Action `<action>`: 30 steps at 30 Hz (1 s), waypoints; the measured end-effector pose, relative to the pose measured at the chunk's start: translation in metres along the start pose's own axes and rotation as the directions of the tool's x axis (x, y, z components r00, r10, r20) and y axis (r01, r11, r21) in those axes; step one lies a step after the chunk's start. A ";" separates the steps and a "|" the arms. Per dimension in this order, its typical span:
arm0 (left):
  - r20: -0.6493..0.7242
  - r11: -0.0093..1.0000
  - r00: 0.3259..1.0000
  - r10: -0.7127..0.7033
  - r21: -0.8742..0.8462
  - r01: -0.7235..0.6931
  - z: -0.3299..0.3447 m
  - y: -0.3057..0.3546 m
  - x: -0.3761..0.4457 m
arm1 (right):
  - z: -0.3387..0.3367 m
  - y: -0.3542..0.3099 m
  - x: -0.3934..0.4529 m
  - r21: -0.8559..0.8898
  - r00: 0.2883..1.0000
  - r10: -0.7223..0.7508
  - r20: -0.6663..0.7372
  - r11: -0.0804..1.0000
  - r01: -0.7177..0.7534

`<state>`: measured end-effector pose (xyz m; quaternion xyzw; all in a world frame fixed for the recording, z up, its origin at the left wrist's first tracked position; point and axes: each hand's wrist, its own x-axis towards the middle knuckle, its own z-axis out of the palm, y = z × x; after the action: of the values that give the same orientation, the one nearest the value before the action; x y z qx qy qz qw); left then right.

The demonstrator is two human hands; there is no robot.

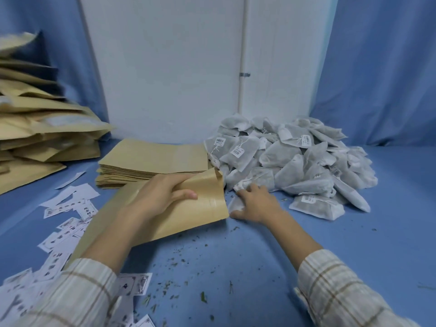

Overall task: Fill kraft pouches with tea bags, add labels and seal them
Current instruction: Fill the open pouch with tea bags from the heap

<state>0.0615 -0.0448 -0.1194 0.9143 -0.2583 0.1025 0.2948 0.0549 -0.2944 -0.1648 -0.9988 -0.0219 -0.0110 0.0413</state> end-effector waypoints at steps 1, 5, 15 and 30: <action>0.011 1.000 1.000 0.000 -0.002 0.000 0.002 0.000 0.001 | 0.002 0.002 0.000 -0.021 1.000 -0.022 -0.010 1.000 0.021; 0.043 1.000 0.999 -0.007 -0.008 0.008 0.006 -0.004 0.003 | -0.013 0.021 -0.004 0.287 0.972 -0.039 -0.233 0.952 0.107; 0.026 0.986 0.998 0.050 -0.160 -0.045 0.000 0.011 0.001 | -0.024 0.004 -0.013 0.996 0.996 -0.085 -0.010 0.092 0.018; 0.086 0.932 0.952 0.292 0.199 -0.304 -0.027 0.029 -0.017 | -0.042 -0.223 -0.022 0.423 0.869 0.484 0.100 0.770 -0.478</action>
<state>0.0311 -0.0424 -0.0894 0.8928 -0.3898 0.1477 0.1708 0.0217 -0.0765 -0.1055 -0.9359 0.2326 -0.0022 0.2645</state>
